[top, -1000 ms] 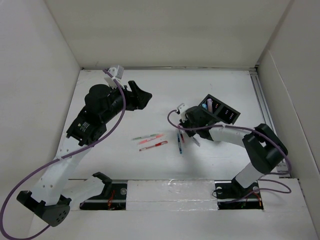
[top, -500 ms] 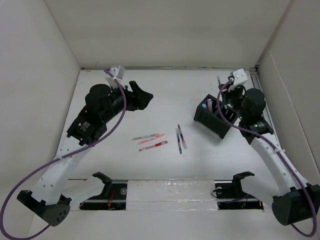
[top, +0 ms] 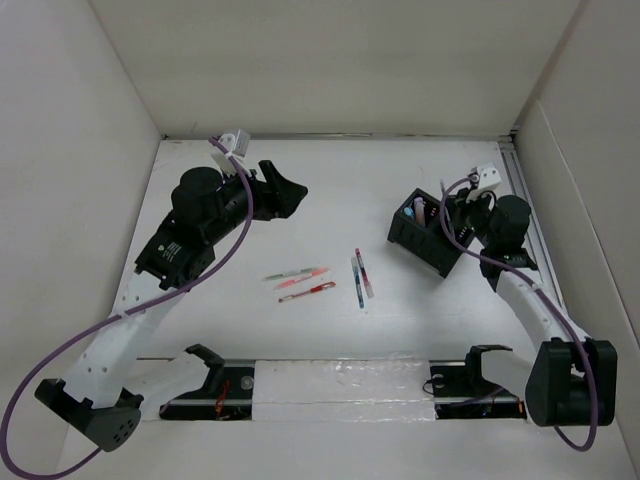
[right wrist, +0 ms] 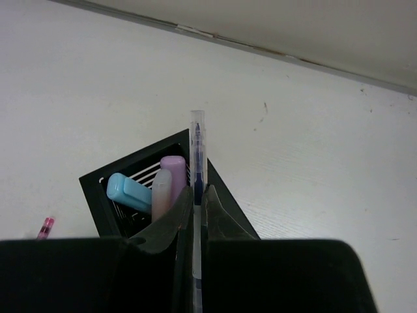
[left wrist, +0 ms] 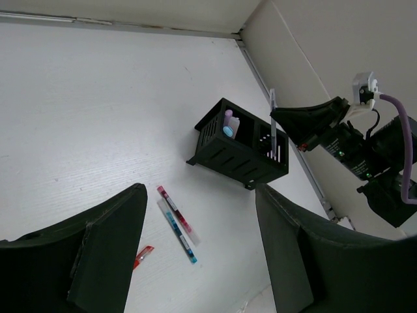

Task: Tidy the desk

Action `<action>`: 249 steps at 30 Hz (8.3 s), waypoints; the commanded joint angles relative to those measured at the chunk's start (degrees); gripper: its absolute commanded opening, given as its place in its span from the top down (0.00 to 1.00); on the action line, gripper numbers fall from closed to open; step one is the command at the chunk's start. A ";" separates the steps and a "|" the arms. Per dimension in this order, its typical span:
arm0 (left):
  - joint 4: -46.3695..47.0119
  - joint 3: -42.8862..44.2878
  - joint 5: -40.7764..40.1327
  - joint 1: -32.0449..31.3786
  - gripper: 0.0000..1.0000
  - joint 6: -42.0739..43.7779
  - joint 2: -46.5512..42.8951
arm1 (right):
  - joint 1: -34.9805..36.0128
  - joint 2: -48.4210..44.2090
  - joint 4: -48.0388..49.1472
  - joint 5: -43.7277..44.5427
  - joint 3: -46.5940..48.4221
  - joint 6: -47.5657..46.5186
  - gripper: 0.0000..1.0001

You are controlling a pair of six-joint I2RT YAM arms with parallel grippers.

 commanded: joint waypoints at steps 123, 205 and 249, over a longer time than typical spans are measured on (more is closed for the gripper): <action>1.51 -0.97 -5.41 -0.22 0.37 1.41 -1.99 | 36.74 12.09 -23.68 7.76 12.04 -11.14 0.53; 0.37 1.57 -7.08 -0.22 0.32 1.76 -0.41 | 0.49 -7.76 -3.91 -14.91 5.36 -4.45 0.79; -8.16 14.14 -12.71 3.03 0.31 0.61 -9.20 | 62.85 56.22 -43.21 2.76 52.30 -39.09 0.57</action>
